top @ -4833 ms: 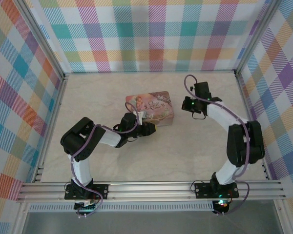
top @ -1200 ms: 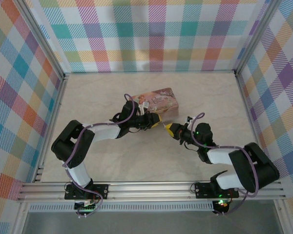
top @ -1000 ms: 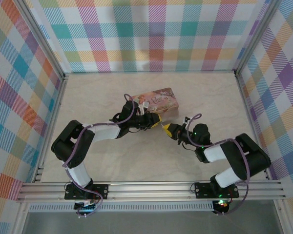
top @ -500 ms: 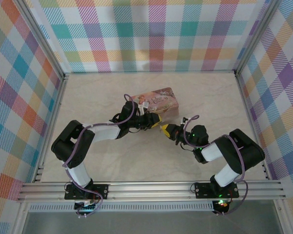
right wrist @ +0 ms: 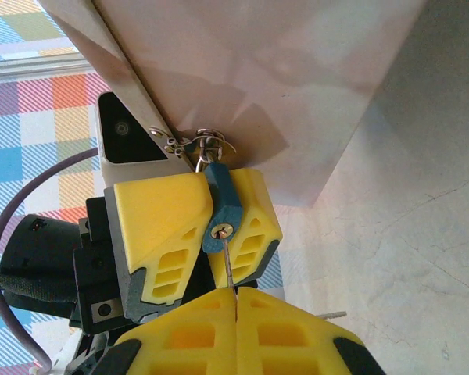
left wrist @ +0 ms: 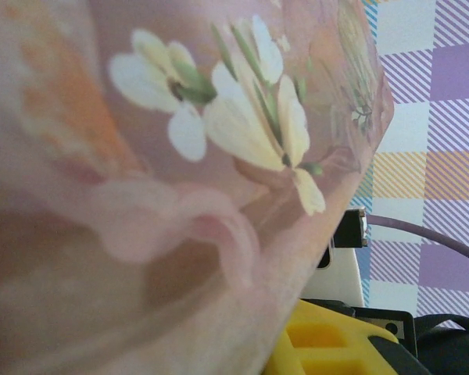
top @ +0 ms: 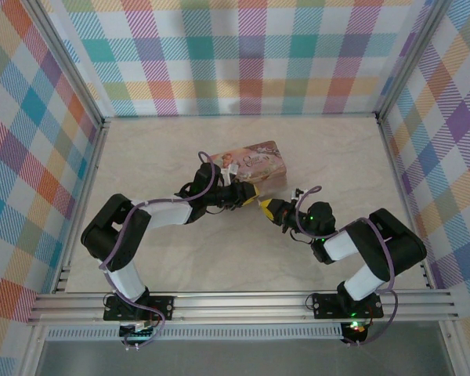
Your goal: Unlock the padlock with the key
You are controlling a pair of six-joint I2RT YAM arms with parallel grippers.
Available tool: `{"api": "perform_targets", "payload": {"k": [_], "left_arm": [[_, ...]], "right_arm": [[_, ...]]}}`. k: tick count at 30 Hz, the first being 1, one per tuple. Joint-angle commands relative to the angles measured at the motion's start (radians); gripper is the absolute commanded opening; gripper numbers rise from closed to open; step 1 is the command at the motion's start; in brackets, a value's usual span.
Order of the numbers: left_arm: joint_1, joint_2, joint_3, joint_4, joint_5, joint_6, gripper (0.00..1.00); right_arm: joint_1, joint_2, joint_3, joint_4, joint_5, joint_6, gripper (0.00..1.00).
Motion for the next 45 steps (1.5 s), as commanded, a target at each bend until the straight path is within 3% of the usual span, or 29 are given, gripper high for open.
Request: {"api": "perform_targets", "payload": {"k": [1,22,45], "left_arm": [[0.001,-0.045,-0.004,0.073,0.044,-0.017,0.21],[0.000,-0.042,-0.012,0.088,0.050,-0.022,0.21],[-0.019,-0.037,-0.011,0.096,0.056,-0.020,0.21]], "right_arm": [[0.005,-0.014,-0.001,0.060,0.017,-0.004,0.00],[0.006,0.015,0.039,0.060,-0.004,0.000,0.00],[0.018,0.006,0.031,0.061,0.072,0.073,0.00]]}}
